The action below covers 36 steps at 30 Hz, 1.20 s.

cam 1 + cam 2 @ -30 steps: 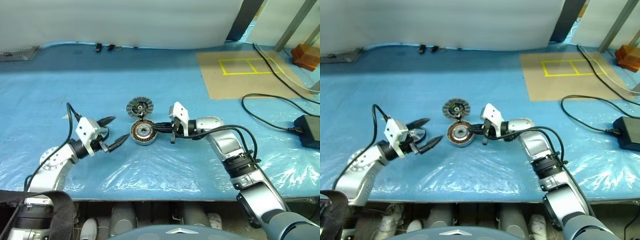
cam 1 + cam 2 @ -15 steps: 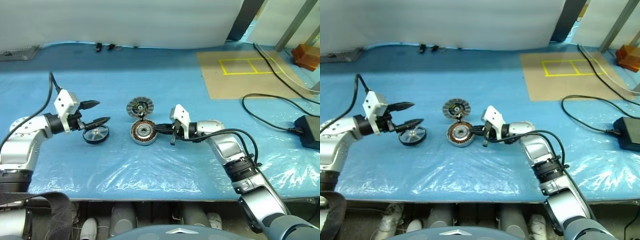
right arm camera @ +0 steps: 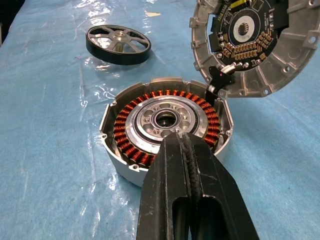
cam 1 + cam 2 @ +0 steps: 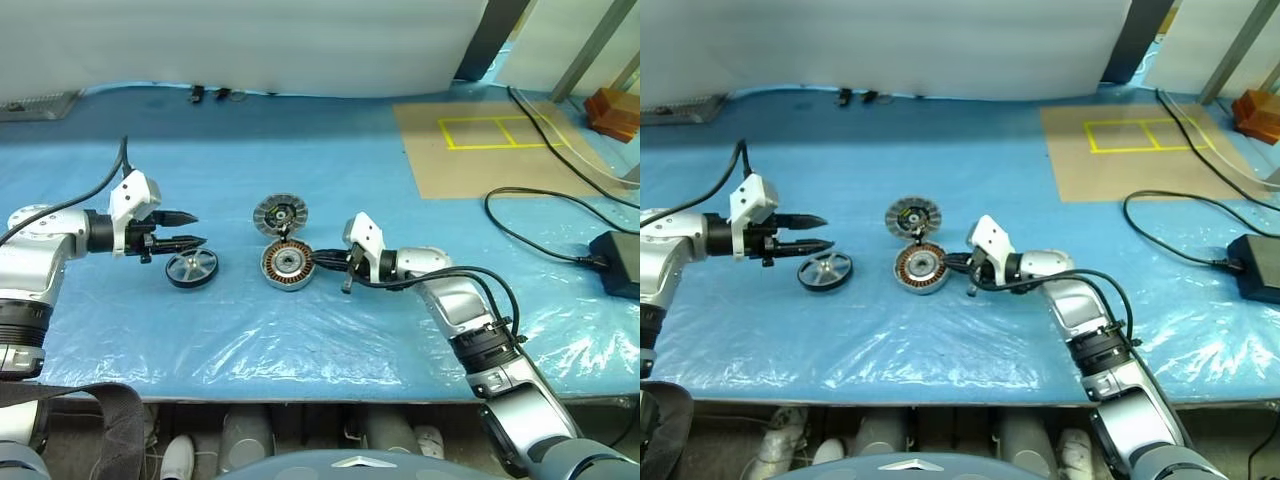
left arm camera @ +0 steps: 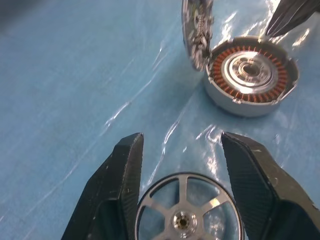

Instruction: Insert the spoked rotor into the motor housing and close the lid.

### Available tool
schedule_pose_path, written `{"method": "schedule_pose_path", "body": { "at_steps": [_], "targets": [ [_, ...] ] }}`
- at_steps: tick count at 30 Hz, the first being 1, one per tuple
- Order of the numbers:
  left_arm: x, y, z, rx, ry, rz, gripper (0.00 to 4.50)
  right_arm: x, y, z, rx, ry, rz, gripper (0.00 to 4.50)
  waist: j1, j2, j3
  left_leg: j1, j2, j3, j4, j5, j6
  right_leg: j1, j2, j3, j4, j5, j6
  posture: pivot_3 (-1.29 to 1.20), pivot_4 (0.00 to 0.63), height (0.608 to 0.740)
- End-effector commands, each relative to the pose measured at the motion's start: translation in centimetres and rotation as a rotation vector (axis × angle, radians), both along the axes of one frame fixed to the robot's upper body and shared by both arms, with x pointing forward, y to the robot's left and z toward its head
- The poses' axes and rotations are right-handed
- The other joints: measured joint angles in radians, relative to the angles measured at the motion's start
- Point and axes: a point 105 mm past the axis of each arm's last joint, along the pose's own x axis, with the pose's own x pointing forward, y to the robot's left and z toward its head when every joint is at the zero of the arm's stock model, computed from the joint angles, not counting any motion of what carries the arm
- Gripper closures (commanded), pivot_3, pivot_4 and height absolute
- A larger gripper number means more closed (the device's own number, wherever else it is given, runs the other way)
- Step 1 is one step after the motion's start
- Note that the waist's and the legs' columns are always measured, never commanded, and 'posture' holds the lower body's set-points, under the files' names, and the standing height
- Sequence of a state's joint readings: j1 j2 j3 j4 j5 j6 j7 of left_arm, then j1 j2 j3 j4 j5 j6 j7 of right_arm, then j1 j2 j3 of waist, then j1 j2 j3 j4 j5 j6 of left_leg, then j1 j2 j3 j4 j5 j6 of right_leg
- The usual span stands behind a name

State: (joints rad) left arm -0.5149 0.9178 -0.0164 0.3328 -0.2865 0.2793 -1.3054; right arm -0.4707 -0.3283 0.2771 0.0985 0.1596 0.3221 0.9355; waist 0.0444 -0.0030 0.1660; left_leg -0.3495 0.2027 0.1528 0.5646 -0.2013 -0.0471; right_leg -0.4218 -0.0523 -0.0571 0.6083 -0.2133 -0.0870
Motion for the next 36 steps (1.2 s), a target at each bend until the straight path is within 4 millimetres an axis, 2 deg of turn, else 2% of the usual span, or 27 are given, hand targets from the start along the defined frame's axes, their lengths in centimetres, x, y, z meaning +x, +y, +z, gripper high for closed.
{"method": "schedule_pose_path", "body": {
  "at_steps": [1, 4, 7, 10, 12, 32, 36],
  "targets": [
    [0.2, 0.3, 0.4, 0.058, 0.008, -0.009, 1.91, -0.1, 0.0, 1.5, 0.034, -0.049, 0.001, 4.5, 0.0, 0.0, 0.0, 0.0, 0.0, 0.0, 0.0, 0.0, 0.0, 0.0, 0.0, 0.0, 0.0, 0.0, 0.0, 0.0, 0.15, 0.74],
    [0.0, 0.8, -0.5, 0.119, 0.058, -0.008, 1.91, -0.3, -0.1, 1.5, 0.034, -0.049, -0.001, 4.5, 0.001, 0.0, 0.0, 0.0, 0.0, 0.0, 0.0, 0.0, 0.0, 0.0, 0.0, 0.0, 0.0, 0.0, 0.0, 0.0, 0.15, 0.74],
    [0.2, 1.1, -0.6, 0.149, 0.076, 0.0, 1.91, -0.4, -0.3, 1.5, 0.033, -0.048, -0.009, 4.5, 0.0, 0.0, 0.0, 0.0, 0.0, 0.0, 0.0, 0.0, 0.0, 0.0, 0.0, 0.0, 0.0, 0.0, 0.0, 0.0, 0.15, 0.74],
    [0.5, 1.5, -0.3, 0.183, 0.063, 0.006, 2.48, -0.4, -0.3, 1.5, 0.031, -0.047, -0.015, 4.5, 0.002, 0.0, 0.0, 0.0, 0.0, 0.0, 0.0, 0.0, 0.0, 0.0, 0.0, 0.0, 0.0, 0.0, 0.0, 0.0, 0.15, 0.74],
    [0.6, 1.4, -0.2, 0.194, 0.061, -0.003, 3.08, -0.5, -0.3, 1.5, 0.032, -0.047, -0.015, 4.5, 0.001, 0.0, 0.0, 0.0, 0.0, 0.0, 0.0, 0.0, 0.0, 0.0, 0.0, 0.0, 0.0, 0.0, 0.0, 0.0, 0.15, 0.74],
    [0.4, 1.2, -0.8, 0.257, 0.149, -0.013, 3.08, -0.6, -0.6, 1.5, 0.027, -0.046, -0.014, 4.5, 0.001, 0.0, 0.0, 0.0, 0.0, -0.001, -0.001, 0.0, 0.0, 0.0, 0.0, 0.0, 0.0, 0.0, 0.0, 0.0, 0.15, 0.74],
    [0.8, 1.4, -0.7, 0.277, 0.111, 0.0, 1.79, -0.6, -0.7, 1.4, 0.026, -0.047, -0.017, 4.5, 0.001, 0.0, 0.0, 0.0, 0.0, -0.001, -0.001, 0.0, 0.0, 0.0, 0.0, 0.0, 0.0, 0.0, 0.0, 0.0, 0.15, 0.74]
  ]
}}
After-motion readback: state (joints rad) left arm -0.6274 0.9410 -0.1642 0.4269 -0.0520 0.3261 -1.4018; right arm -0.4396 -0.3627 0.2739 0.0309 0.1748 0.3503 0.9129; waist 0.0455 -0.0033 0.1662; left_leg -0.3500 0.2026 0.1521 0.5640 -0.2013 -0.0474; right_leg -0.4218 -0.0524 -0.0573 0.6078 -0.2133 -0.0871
